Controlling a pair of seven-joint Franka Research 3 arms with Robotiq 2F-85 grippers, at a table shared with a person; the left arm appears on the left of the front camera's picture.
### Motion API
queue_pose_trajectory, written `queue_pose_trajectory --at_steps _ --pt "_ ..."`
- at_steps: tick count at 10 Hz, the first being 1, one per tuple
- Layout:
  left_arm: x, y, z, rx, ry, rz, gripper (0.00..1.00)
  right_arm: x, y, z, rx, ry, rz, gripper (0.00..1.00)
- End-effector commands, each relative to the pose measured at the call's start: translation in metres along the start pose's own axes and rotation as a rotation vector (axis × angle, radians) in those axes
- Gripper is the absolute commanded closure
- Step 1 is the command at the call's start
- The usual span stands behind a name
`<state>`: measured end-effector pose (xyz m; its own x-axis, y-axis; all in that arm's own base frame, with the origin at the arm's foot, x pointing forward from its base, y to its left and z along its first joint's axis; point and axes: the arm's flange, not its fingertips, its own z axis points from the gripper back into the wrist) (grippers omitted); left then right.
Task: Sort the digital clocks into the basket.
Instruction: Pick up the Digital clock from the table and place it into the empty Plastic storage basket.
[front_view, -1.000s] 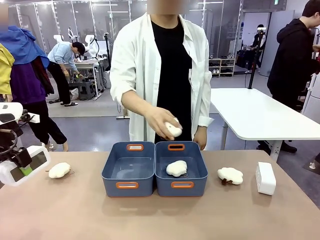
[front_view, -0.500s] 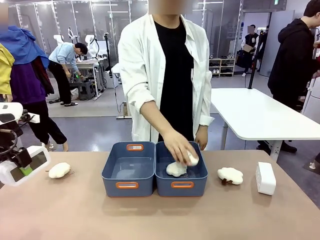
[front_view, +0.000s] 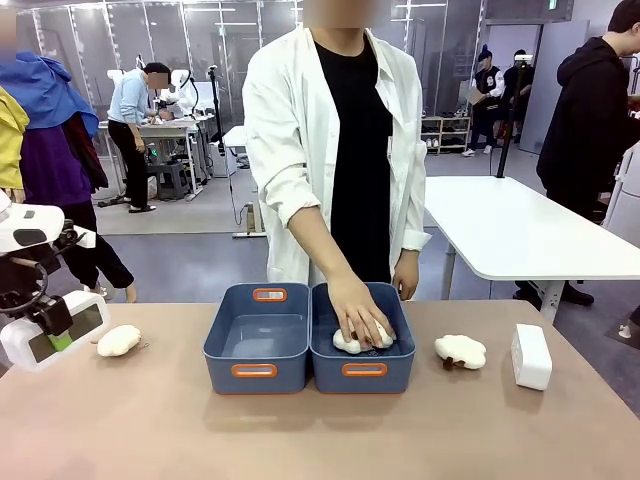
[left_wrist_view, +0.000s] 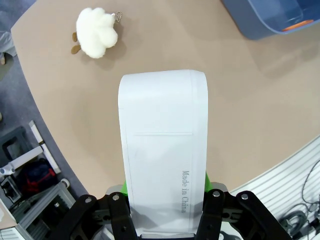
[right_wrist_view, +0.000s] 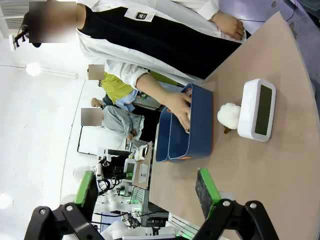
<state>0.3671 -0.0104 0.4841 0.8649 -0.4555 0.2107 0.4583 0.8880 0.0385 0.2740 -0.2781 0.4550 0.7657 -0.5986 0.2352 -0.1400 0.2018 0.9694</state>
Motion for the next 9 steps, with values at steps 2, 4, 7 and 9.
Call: queue_pose_trajectory --at_steps 2,4,7,9 --pt "0.004 0.0 0.008 0.013 0.027 -0.045 0.49 -0.003 0.003 0.003 -0.001 0.012 0.008 0.0" --pt "0.003 -0.002 0.008 0.014 0.026 -0.041 0.49 -0.003 0.003 0.003 -0.001 0.012 0.008 0.0" --pt "0.005 -0.006 0.01 0.01 0.026 -0.03 0.49 -0.003 0.003 0.003 -0.001 0.012 0.008 0.0" --pt "0.028 -0.024 0.032 0.028 -0.005 -0.068 0.49 -0.003 0.003 0.003 -0.001 0.012 0.008 0.0"
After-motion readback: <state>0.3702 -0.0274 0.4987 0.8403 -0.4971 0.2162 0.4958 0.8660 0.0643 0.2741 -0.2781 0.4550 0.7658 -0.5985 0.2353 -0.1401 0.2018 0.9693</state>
